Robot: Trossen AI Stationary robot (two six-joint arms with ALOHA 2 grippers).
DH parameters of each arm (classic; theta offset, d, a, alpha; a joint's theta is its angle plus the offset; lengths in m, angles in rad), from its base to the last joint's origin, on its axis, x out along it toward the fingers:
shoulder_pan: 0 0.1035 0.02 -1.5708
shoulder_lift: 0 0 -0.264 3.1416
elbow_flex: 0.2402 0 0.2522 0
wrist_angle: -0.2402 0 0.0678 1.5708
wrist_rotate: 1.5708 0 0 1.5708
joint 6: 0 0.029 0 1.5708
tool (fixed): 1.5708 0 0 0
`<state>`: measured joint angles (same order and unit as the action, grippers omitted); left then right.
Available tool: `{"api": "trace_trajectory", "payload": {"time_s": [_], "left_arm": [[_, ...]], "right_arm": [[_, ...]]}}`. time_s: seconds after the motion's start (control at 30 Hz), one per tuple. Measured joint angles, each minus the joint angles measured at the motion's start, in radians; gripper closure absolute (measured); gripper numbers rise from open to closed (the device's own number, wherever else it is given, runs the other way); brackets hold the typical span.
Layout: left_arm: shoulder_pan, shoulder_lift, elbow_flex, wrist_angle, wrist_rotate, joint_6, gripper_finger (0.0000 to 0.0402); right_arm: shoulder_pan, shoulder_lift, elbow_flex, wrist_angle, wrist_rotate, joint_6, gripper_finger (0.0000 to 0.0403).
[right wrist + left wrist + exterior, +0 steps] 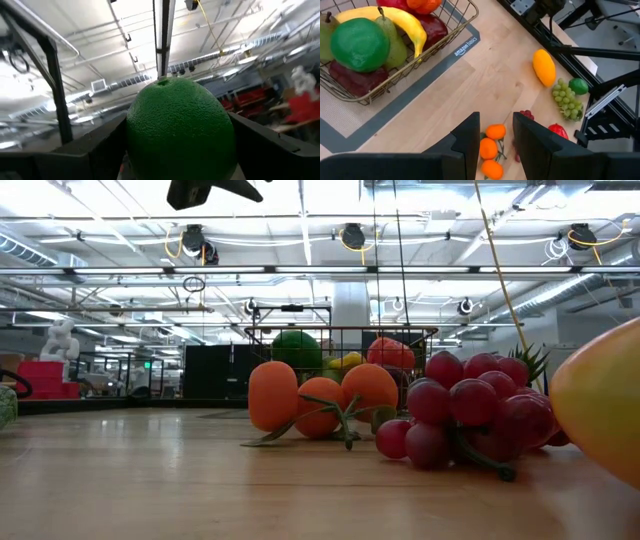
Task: Build produce basket
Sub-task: Put the top green lime into the brown wire basket
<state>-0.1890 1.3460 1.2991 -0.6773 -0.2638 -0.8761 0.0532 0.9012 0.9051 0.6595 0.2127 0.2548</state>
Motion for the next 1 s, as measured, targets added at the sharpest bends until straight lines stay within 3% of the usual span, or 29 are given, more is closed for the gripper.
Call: {"api": "trace_trajectory", "payload": {"time_s": [0.27, 0.53, 0.7, 1.0], "left_arm": [[0.0, 0.0, 0.0, 0.0, 0.0, 0.062, 0.0284], [0.0, 0.0, 0.0, 0.0, 0.0, 0.057, 0.0284], [0.0, 0.0, 0.0, 0.001, 0.0, 0.07, 0.0284], [0.0, 0.0, 0.0, -0.004, 0.035, 0.028, 0.0284]], "right_arm": [[0.0, 0.0, 0.0, -0.079, 0.0, 0.225, 0.0094], [0.0, 0.001, 0.0, -0.218, -0.004, 0.618, 0.0094], [0.0, 0.01, 0.0, -0.297, -0.004, 0.777, 0.0094], [0.0, 0.067, 0.0, -0.316, 0.019, 0.859, 0.0094]]}}
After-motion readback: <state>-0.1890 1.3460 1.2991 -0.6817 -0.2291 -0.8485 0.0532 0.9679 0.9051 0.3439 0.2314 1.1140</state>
